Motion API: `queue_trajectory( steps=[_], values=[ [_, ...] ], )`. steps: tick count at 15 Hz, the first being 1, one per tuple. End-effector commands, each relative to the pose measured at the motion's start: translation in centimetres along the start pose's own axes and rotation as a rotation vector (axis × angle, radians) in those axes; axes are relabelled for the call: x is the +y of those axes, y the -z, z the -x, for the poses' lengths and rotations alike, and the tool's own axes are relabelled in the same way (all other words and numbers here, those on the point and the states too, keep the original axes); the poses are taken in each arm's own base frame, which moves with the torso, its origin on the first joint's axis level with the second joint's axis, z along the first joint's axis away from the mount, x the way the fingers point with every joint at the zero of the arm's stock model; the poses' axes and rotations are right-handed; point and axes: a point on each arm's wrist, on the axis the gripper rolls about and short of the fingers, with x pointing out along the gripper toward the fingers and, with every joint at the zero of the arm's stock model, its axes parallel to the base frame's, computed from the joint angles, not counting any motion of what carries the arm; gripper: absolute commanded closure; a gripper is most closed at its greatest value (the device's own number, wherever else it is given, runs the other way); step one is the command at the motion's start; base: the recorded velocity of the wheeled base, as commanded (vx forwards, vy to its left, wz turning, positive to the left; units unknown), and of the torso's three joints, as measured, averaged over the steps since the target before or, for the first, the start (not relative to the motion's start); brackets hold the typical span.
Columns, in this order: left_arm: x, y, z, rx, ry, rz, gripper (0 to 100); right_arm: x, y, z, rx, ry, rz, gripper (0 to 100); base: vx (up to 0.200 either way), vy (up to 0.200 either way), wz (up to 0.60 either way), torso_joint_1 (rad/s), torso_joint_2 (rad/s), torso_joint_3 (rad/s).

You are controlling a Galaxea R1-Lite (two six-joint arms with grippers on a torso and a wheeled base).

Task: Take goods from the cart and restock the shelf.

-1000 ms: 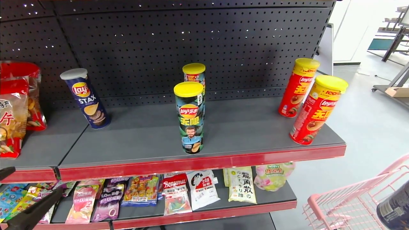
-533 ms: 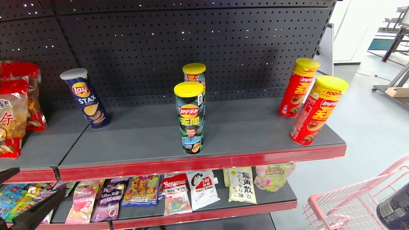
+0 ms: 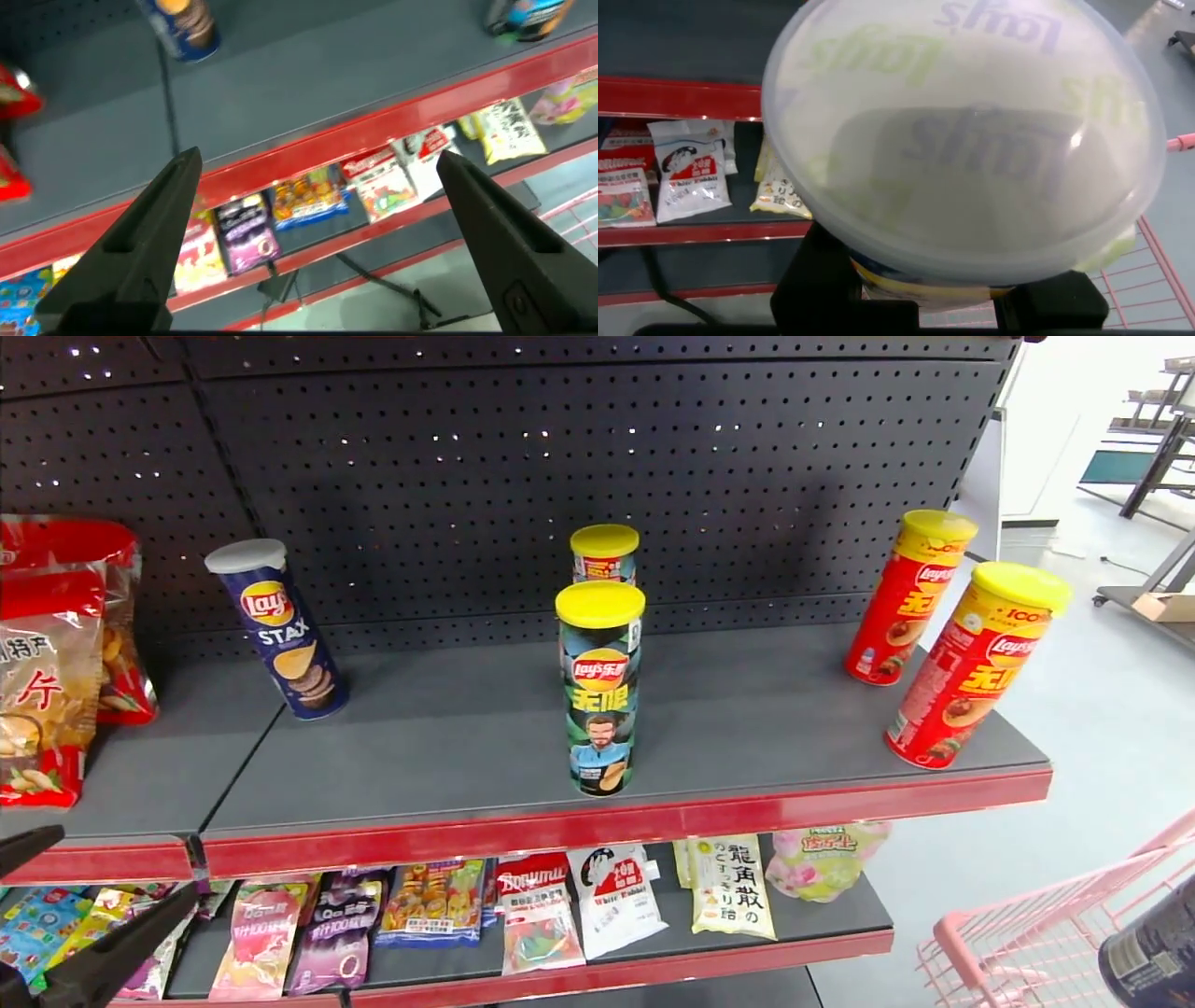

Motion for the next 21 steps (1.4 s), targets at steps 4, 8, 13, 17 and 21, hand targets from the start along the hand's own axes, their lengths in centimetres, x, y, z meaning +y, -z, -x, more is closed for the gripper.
queue_trajectory(
  steps=[4,8,13,17,21],
  values=[
    [0.03,-0.08,-0.14,0.0,0.0,0.0,0,0.01,0.01,-0.03,0.003,0.0,-0.002,100,0.0,0.2,0.0,-0.001,0.0,0.002],
    [0.04,-0.14,-0.1,-0.004,-0.001,-0.002,0,0.0,0.0,-0.01,0.0,0.0,-0.003,100,0.0,0.2,0.0,0.0,0.0,0.005],
    [0.05,-0.25,-0.07,-0.017,-0.003,-0.003,0,0.01,0.0,-0.01,-0.001,-0.001,-0.001,100,0.0,0.2,0.0,-0.001,0.0,-0.001],
    [0.05,-0.27,-0.04,-0.02,-0.004,-0.003,0,0.01,-0.02,-0.01,-0.002,-0.001,-0.001,100,0.0,0.2,0.0,0.001,0.0,0.002],
    [0.07,-0.27,-0.04,-0.019,-0.007,-0.003,0,-0.02,0.01,0.1,-0.007,-0.001,-0.002,100,0.0,0.2,0.0,0.004,0.0,0.004]
  ],
)
